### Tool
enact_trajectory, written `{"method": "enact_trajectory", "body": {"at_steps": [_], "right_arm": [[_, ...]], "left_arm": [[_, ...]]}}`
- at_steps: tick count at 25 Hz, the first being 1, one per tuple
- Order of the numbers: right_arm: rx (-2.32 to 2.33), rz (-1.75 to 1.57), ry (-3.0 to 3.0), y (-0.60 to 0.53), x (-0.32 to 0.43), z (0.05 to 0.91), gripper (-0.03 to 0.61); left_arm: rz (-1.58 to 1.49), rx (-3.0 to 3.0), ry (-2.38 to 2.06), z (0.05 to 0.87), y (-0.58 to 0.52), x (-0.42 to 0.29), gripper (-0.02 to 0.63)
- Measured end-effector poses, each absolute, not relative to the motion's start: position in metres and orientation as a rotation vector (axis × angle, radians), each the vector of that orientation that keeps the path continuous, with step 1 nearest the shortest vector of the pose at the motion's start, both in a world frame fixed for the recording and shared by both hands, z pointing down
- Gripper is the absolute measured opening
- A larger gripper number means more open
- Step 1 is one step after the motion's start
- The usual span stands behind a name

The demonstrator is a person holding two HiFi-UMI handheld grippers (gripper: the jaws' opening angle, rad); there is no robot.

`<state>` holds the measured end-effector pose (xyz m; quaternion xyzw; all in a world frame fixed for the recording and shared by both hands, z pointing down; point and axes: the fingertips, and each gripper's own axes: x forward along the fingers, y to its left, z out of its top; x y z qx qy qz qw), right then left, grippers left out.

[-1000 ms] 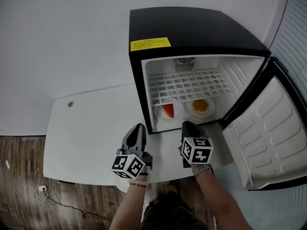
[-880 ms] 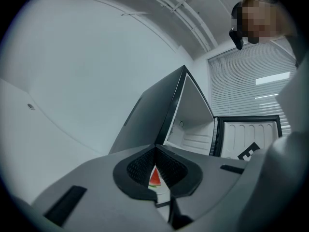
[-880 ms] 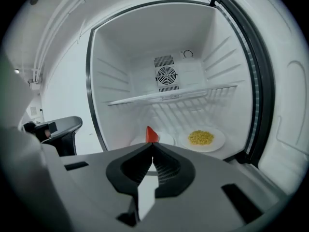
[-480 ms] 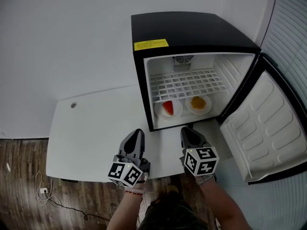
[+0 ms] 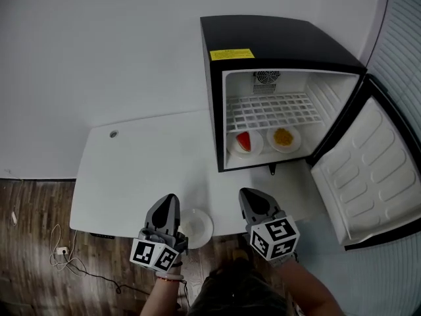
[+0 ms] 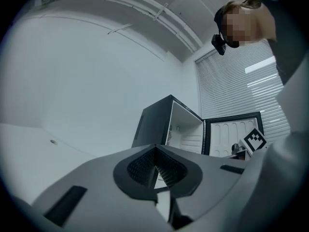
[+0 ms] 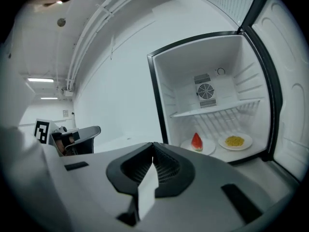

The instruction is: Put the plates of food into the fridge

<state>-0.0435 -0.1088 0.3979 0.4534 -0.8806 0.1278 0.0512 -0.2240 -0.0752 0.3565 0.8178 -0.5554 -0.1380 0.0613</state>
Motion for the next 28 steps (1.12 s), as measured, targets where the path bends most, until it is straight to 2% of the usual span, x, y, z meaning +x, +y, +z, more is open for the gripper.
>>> {"method": "enact_trajectory", "body": {"at_steps": [13, 24, 28], "right_arm": [[1.068, 0.448, -2.729, -0.045, -0.132, 0.44, 0.008], [1.08, 0.666, -2.543, 0.008, -0.124, 0.52, 0.013], [1.081, 0.971, -2.488, 0.032, -0.122, 0.552, 0.089]], "left_arm": [[-0.328, 2.351, -1.874, 0.402, 0.001, -0.295, 0.006], [-0.283, 2.22, -1.837, 0.486, 0.03, -0.3, 0.006], [-0.263, 2.177, -1.827, 0.513, 0.034, -0.299, 0.006]]}}
